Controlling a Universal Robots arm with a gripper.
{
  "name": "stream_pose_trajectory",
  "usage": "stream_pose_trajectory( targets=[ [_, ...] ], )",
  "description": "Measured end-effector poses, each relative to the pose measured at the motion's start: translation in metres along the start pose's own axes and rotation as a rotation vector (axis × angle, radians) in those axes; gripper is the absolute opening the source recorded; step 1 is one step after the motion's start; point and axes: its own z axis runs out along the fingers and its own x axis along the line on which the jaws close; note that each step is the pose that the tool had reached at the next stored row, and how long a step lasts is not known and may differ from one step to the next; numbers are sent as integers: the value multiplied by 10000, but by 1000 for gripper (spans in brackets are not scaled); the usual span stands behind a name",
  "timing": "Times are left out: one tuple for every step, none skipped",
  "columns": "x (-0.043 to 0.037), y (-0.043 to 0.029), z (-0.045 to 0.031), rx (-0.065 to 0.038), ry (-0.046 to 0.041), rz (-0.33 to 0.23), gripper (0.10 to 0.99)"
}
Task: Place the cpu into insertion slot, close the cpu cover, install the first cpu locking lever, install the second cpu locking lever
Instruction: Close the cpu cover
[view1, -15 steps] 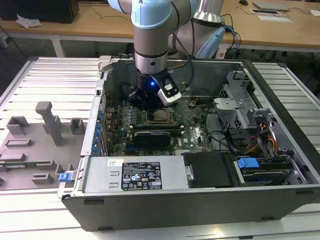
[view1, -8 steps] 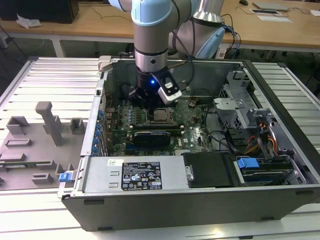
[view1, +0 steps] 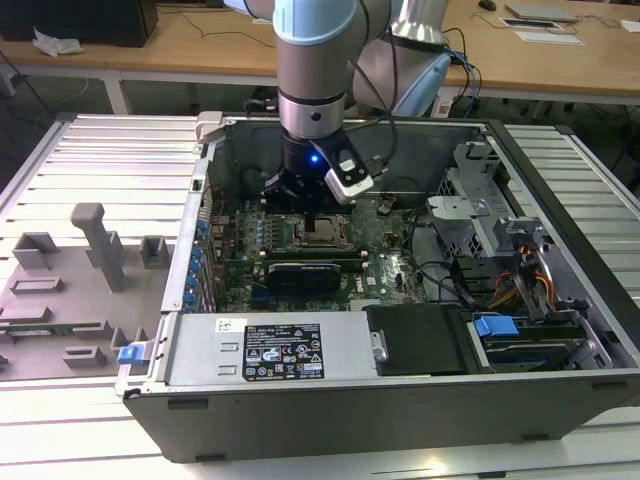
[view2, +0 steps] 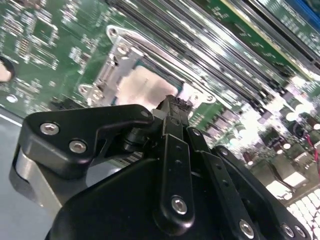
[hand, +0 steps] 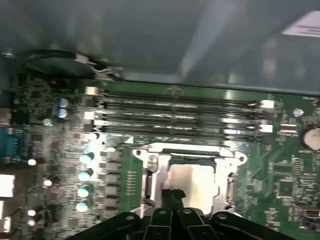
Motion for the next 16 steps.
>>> stream_pose_trajectory(
  targets=[
    [-38,-3,2,4,7,-1,106],
    [-68,-4,3,7,12,-1,106],
    [-93,-6,4,14,20,0,106],
    [-104,-6,4,21,25,-1,106],
    [-117,-8,5,28,32,-1,106],
    [-129,-8,5,34,38,-1,106],
    [-151,-9,6,47,53,-2,106],
    [-158,-10,5,51,58,-2,106],
    [-159,-10,-1,53,59,-2,106],
    [-160,-9,-18,51,58,0,106],
    [-161,-9,-43,50,58,0,106],
    [-163,-7,-86,50,58,0,106],
    [-164,-7,-122,50,58,-1,106],
    [-166,-6,-152,50,58,-1,106],
    [-167,-5,-189,50,58,-1,106],
    [-168,-4,-220,49,58,-1,106]
  ],
)
